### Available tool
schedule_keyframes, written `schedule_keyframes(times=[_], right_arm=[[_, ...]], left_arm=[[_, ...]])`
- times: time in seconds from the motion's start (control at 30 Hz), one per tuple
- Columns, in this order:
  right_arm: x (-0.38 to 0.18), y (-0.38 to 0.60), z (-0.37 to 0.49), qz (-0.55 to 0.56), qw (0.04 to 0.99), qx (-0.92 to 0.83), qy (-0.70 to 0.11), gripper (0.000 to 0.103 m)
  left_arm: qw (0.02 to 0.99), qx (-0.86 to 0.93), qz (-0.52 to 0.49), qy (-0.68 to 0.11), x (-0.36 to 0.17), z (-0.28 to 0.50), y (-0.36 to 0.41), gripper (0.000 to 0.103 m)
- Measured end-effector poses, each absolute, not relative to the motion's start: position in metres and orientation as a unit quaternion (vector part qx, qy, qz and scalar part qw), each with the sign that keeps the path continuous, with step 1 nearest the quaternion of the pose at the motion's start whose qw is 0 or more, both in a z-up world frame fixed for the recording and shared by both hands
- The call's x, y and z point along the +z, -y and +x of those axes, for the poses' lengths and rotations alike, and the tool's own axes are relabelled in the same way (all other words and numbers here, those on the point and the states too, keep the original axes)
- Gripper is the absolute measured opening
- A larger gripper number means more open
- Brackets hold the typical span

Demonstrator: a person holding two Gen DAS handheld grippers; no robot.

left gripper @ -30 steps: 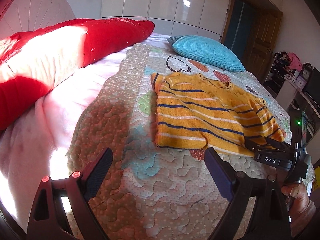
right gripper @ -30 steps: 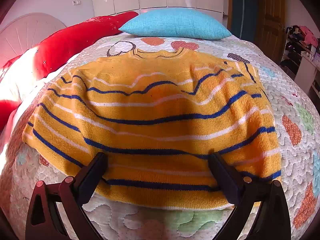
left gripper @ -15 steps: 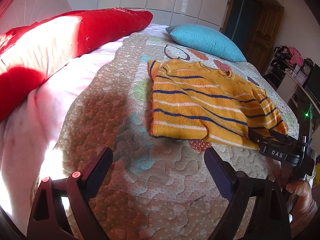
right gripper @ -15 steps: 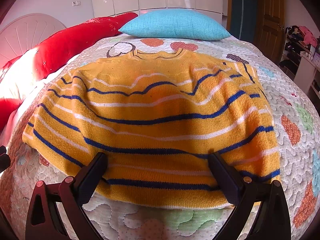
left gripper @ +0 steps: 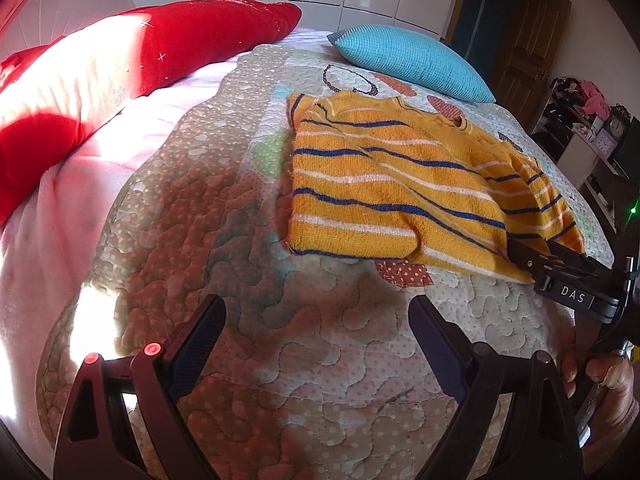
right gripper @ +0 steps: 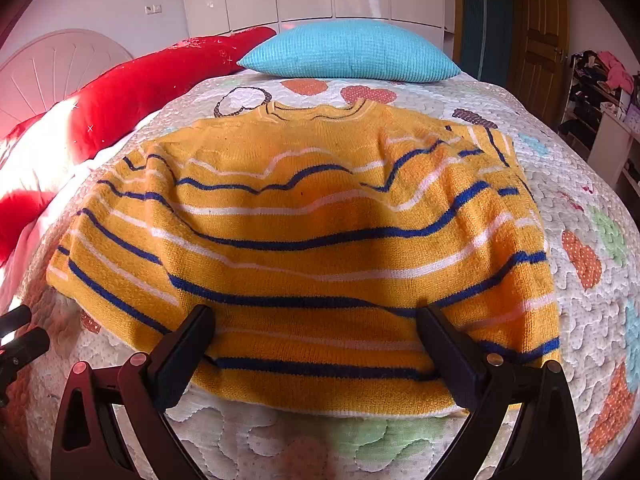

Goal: Fold small clothes

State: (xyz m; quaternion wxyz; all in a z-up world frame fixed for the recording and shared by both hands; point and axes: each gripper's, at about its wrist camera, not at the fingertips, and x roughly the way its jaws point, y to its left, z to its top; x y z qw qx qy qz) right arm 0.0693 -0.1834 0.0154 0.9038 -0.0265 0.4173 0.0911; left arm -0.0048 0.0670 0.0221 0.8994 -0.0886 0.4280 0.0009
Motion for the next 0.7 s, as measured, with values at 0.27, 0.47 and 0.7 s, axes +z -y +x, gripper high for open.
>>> schedule_keyframes(times=[0.27,0.47,0.7], right_arm=[[0.018,0.184,0.07,-0.025,0.904,0.091,-0.416,0.102],[0.019,0.183,0.07,-0.023,0.905,0.091,-0.415,0.102],[0.02,0.182,0.07,-0.021,0.905,0.091,-0.414,0.102]], left_arm=[[0.895,0.005,-0.079,-0.439,0.014,-0.002,-0.062,0.092],[0.893,0.008,-0.073,-0.443,0.009,-0.001,-0.061,0.092],[0.893,0.007,-0.065,-0.446,0.006,0.003,-0.058,0.095]])
